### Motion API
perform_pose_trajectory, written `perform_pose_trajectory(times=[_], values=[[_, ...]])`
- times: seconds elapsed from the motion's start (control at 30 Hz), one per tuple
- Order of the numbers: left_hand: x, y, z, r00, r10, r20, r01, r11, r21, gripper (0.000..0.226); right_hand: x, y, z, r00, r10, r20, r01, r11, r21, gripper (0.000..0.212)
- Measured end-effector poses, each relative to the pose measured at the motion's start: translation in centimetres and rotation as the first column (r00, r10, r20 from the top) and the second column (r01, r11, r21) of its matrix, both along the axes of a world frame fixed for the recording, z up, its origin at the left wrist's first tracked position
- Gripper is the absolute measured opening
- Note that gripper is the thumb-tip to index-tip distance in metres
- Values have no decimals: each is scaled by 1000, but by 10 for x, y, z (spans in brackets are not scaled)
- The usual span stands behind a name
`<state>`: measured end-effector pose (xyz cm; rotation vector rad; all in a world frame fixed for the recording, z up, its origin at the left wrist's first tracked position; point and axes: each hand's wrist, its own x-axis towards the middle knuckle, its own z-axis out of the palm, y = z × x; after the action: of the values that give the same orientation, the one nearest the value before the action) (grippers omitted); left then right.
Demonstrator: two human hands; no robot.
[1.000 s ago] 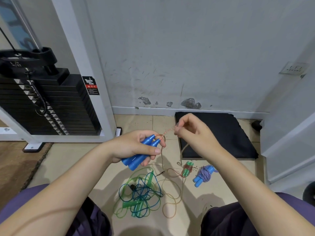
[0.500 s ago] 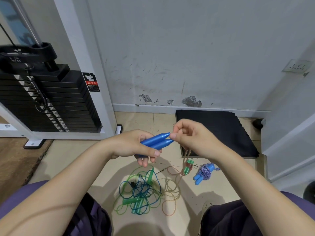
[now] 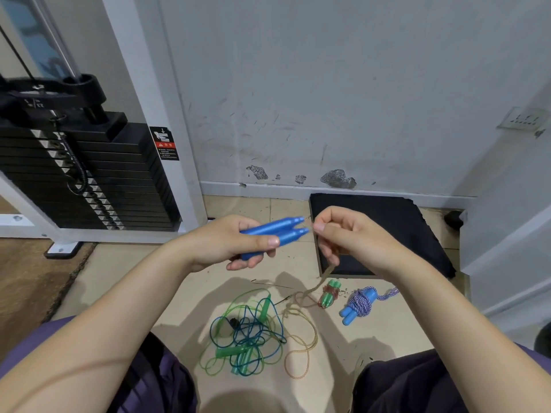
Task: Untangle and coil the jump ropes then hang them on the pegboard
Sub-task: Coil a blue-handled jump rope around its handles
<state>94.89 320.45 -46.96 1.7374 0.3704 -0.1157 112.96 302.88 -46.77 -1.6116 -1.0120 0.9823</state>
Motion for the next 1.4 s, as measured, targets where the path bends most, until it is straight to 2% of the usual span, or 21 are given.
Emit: perform_pose_trajectory(times=[0.07, 0.13, 0.2, 0.27, 0.33, 0.43, 0.53, 0.7, 0.77, 0.87, 1.03, 1.2, 1.3, 1.4], values=[[1, 3, 1, 981, 169, 98, -160, 983, -94, 28, 6, -1, 1, 995, -102, -14, 103, 994, 44, 17], [3, 7, 1, 916, 368, 162, -340, 923, -180, 28, 13, -2, 0, 976, -218, -11, 218, 972, 83, 13], [5, 10, 0, 853, 492, 174, -463, 867, -183, 29, 15, -1, -1, 954, -296, 47, 292, 953, 87, 11], [6, 8, -2, 839, 521, 158, -508, 853, -116, 30, 12, 1, -4, 939, -283, 195, 277, 959, 58, 8], [6, 5, -5, 854, 503, 131, -504, 863, -26, 26, 3, 4, -6, 921, -177, 347, 191, 982, -7, 6], [7, 2, -7, 923, 381, 49, -383, 911, 154, 21, -12, 8, -9, 912, -30, 409, 66, 995, -74, 7], [9, -3, -10, 977, 187, -102, -143, 930, 339, 32, -25, 12, -5, 893, -21, 450, 39, 999, -31, 5], [15, -21, -15, 977, -47, -208, 128, 909, 396, 43, -39, 17, 2, 917, -23, 397, 4, 999, 48, 9], [16, -29, -15, 971, -117, -207, 190, 906, 379, 38, -42, 19, 1, 917, -2, 400, -25, 998, 61, 16], [16, -37, -15, 970, -163, -183, 212, 931, 296, 43, -40, 20, -2, 918, 8, 397, -32, 998, 55, 25], [13, -29, -7, 978, -188, -89, 195, 977, 86, 34, -31, 16, -1, 973, -28, 228, 14, 998, 65, 15], [9, -18, -8, 994, -97, -43, 94, 993, -71, 25, -31, 9, 3, 995, 80, 52, -76, 994, -84, 13], [10, -17, -9, 999, -3, -33, 0, 997, -74, 22, -31, 8, 3, 992, 60, 108, -50, 995, -92, 12], [11, -16, -9, 999, 41, 24, -39, 996, -82, 32, -32, 10, 2, 980, -33, 195, 41, 998, -40, 9]])
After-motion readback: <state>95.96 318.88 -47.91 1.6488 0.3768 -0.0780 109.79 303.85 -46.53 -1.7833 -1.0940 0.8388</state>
